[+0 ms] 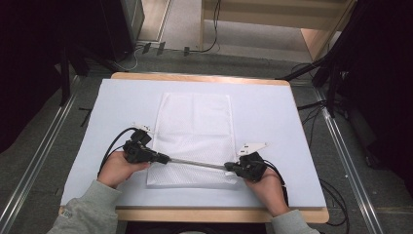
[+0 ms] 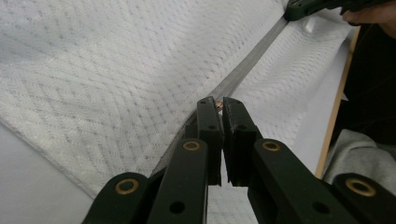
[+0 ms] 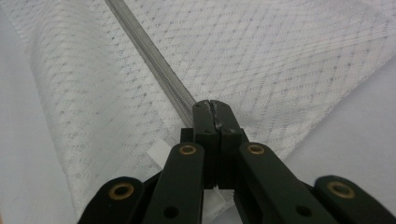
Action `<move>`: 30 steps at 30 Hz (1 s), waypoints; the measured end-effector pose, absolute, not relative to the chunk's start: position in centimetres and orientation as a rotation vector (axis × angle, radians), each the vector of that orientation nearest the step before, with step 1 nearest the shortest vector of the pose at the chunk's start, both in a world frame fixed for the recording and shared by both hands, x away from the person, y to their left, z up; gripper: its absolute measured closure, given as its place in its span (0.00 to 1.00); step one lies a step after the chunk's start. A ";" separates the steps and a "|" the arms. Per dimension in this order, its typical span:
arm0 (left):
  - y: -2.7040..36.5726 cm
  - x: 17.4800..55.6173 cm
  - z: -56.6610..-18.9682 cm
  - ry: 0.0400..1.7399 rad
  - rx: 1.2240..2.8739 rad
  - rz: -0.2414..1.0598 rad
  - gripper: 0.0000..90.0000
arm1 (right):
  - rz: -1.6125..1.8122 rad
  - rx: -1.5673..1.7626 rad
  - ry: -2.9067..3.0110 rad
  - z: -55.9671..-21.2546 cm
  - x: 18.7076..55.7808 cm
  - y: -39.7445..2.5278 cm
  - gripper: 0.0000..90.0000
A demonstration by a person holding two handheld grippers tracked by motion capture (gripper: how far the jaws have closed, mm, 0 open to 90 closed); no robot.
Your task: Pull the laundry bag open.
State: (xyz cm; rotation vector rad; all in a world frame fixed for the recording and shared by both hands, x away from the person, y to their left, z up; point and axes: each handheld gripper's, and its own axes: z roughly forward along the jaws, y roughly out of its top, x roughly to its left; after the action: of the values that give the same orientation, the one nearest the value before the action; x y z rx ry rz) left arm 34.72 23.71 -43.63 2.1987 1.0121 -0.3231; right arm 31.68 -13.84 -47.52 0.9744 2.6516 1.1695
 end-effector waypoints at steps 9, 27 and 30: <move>24.4 34.5 -43.7 1.031 2.189 -0.320 0.98 | 1.175 0.965 2.661 -47.5 31.8 -13.9 1.00; 25.7 33.8 -43.6 1.068 2.177 -0.311 0.98 | 1.172 0.970 2.692 -47.4 32.1 -14.0 1.00; 25.9 33.6 -43.6 1.073 2.182 -0.298 0.98 | 1.170 0.960 2.693 -47.4 32.1 -13.9 1.00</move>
State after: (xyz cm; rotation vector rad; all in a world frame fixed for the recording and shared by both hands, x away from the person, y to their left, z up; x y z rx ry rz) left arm 33.60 25.93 -43.61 2.1819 1.0725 -0.2980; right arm 32.15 -13.95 -47.44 0.9601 2.6929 1.1697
